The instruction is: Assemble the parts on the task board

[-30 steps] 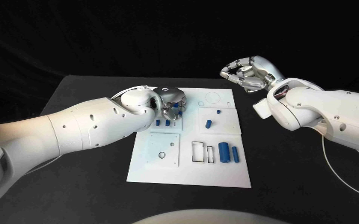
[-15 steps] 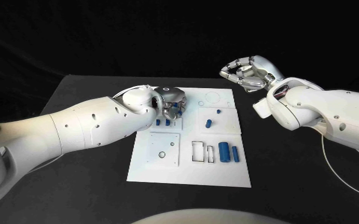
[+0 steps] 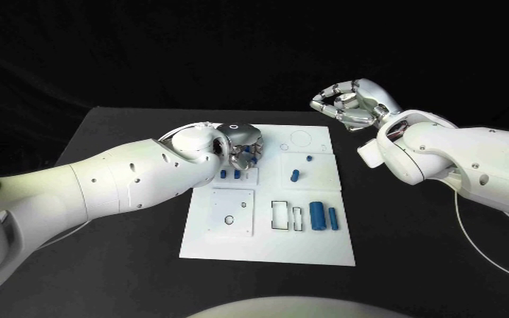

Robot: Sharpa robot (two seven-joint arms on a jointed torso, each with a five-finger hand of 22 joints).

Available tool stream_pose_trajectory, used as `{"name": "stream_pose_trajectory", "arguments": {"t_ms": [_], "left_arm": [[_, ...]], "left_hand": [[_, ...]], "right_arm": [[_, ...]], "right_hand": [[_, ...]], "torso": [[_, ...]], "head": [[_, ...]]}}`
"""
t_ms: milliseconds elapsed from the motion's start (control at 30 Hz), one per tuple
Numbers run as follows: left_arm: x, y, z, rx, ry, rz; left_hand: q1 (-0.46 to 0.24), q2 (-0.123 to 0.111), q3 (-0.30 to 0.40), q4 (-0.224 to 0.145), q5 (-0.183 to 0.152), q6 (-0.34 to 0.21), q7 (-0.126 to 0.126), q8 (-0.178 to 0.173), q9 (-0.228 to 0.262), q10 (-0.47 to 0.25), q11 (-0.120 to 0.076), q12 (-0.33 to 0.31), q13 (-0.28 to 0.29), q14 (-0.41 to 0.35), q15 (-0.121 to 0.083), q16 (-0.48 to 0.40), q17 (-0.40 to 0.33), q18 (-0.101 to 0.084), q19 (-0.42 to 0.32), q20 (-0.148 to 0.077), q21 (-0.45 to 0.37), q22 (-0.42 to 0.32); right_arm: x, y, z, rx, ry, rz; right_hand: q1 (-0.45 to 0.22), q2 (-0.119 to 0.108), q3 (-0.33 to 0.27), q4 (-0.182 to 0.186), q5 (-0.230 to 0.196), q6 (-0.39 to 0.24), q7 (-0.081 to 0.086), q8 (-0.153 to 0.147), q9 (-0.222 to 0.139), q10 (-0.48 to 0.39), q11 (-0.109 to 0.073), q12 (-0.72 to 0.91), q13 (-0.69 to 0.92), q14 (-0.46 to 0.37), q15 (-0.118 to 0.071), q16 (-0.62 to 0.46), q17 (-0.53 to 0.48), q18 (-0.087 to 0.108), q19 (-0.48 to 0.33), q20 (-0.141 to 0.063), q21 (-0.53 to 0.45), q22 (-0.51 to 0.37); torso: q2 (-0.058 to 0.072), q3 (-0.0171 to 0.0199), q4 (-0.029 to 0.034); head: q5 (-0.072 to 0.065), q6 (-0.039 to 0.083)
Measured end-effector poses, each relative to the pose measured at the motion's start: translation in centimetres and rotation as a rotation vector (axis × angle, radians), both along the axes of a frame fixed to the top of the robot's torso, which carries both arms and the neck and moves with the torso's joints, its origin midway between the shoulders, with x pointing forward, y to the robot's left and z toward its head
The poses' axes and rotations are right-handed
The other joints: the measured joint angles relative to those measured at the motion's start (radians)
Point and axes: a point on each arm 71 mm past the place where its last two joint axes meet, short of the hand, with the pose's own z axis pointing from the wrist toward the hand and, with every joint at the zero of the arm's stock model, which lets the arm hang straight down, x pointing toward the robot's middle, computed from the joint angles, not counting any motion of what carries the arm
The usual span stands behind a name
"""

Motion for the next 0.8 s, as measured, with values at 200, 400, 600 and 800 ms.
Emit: {"name": "stream_pose_trajectory", "arguments": {"t_ms": [200, 400, 600, 800], "left_arm": [[-0.2, 1.1, 0.7, -0.037, -0.015, 0.009], [-0.8, 2.0, 2.3, -0.093, -0.037, 0.008], [-1.0, 3.7, 3.3, -0.122, -0.042, 0.029], [-1.0, 5.1, 3.4, -0.126, -0.03, 0.055]], "left_hand": [[0.001, 0.001, 0.002, -0.002, 0.0, 0.003, 0.003, -0.003, -0.002, 0.004, -0.003, -0.009, -0.001, 0.003, 0.003, 0.0, 0.001, 0.0, 0.0, 0.0, 0.004, 0.001], [0.001, 0.001, 0.005, -0.005, 0.0, 0.005, 0.005, -0.006, -0.005, 0.013, 0.001, -0.019, -0.003, 0.003, 0.003, 0.0, -0.001, 0.0, 0.004, 0.004, 0.004, 0.003], [-0.01, -0.005, 0.005, -0.005, 0.0, 0.011, 0.004, -0.012, -0.005, 0.016, -0.002, -0.03, -0.004, 0.003, 0.003, 0.0, -0.004, 0.0, 0.004, 0.004, 0.004, 0.004], [-0.017, -0.006, 0.005, -0.005, 0.0, 0.011, 0.004, -0.017, -0.006, 0.019, 0.002, -0.035, -0.006, 0.003, 0.003, 0.0, -0.007, 0.0, 0.004, 0.004, 0.004, 0.005]], "right_arm": [[0.0, 0.0, 0.0, 0.0, -0.001, -0.001], [0.0, -0.1, 0.0, -0.001, -0.001, -0.003], [0.1, -0.3, 0.0, -0.002, -0.002, -0.006], [0.1, -0.4, 0.0, -0.002, -0.002, -0.008]], "right_hand": [[0.0, 0.0, 0.0, 0.0, 0.0, 0.0, 0.0, 0.0, 0.0, 0.0, 0.0, 0.0, 0.0, 0.0, 0.0, 0.0, 0.0, 0.0, 0.0, 0.0, 0.0, 0.0], [0.005, 0.005, 0.0, 0.0, 0.0, 0.0, 0.0, 0.004, 0.0, 0.0, 0.0, 0.0, 0.0, 0.0, 0.0, 0.0, 0.0, 0.0, 0.0, 0.0, 0.0, 0.0], [0.005, 0.005, 0.0, 0.0, 0.0, 0.0, 0.0, 0.004, 0.0, 0.0, 0.0, 0.0, 0.0, 0.0, 0.0, 0.0, 0.0, 0.0, 0.0, 0.0, 0.0, 0.0], [0.005, 0.005, 0.0, 0.0, 0.0, 0.0, 0.0, 0.004, 0.0, 0.0, 0.0, 0.0, 0.0, 0.0, 0.0, 0.0, 0.001, 0.0, 0.0, 0.0, 0.0, 0.001]], "torso": [[-0.001, -0.0004, 0.0017], [-0.002, -0.0007, 0.0035], [-0.002, -0.0009, 0.0041], [-0.001, -0.0012, 0.0039]], "head": [[0.0, 0.005], [-0.001, 0.01], [-0.001, 0.012], [0.002, 0.014]]}}
